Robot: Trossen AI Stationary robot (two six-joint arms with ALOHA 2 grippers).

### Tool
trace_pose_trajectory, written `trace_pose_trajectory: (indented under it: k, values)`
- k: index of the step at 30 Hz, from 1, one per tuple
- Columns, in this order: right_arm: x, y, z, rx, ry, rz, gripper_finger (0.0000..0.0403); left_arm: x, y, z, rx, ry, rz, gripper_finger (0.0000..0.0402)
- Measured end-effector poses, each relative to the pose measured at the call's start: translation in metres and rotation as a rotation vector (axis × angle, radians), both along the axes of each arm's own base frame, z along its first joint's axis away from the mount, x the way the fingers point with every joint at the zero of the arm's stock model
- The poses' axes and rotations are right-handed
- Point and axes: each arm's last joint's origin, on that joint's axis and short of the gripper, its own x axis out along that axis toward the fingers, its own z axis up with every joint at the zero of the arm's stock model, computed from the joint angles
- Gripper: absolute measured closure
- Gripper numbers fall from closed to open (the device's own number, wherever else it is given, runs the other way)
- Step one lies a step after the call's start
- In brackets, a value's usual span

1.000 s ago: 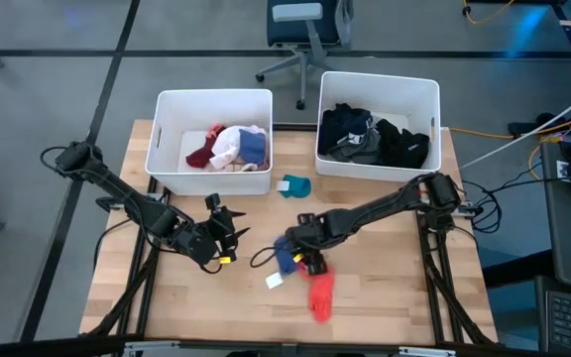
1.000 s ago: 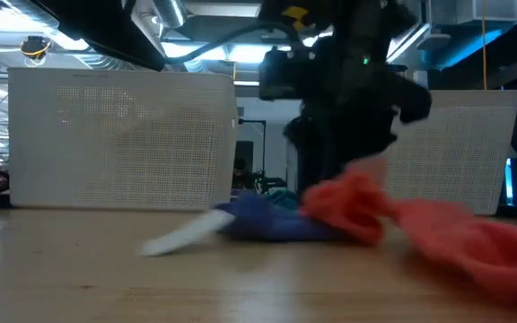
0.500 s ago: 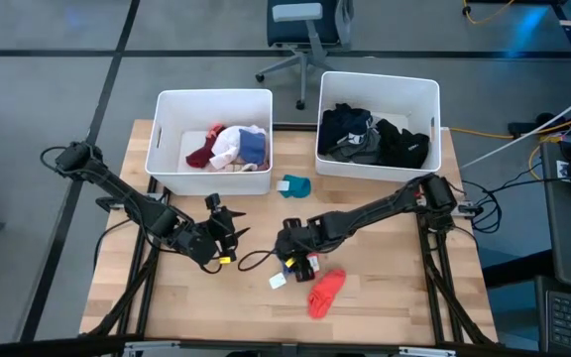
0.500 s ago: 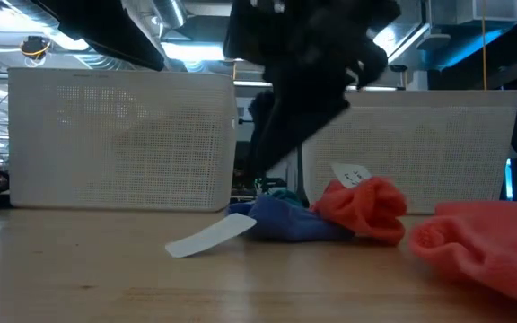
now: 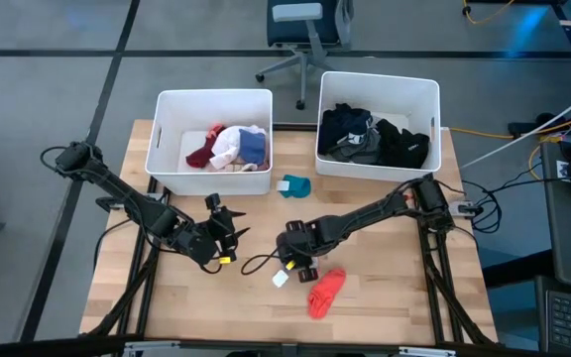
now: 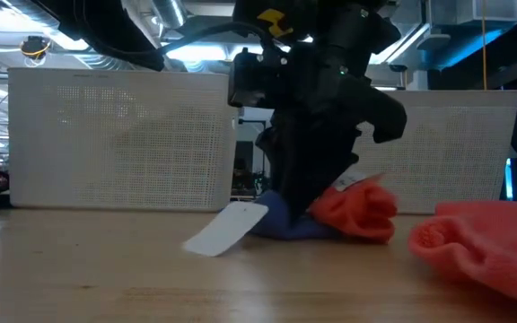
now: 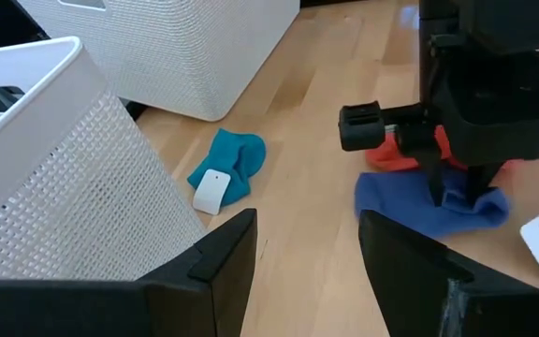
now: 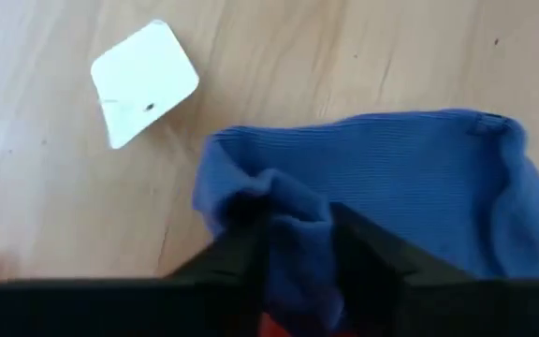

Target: Sort clothes

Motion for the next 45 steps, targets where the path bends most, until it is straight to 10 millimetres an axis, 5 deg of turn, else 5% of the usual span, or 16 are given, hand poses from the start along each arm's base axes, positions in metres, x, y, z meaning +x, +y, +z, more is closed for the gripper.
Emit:
trace_pose_trajectory:
  k: [6,11,18,34,45]
  values:
    - [0.000,0.000,0.001,-0.017,-0.008,0.022,0.0390,0.000,0.000,0.000,0.000,0.001,0.000,0.0222]
    - [-0.002,-0.001,0.022,-0.009,-0.063,0.019,0.0372,0.000,0.000,0.000,0.000,0.000,0.000,0.0222]
    - [-0.012,-0.006,0.071,-0.051,-0.201,-0.018,0.0395,0.000,0.000,0.000,0.000,0.000,0.000,0.0222]
    - [-0.030,-0.023,0.175,-0.309,-0.707,-0.111,0.0383,0.000,0.000,0.000,-0.002,-0.004,0.000,0.0222]
    - [-0.014,-0.074,0.213,-0.588,-1.029,-0.151,0.0383,0.000,0.000,0.000,0.000,-0.003,-0.001,0.0222]
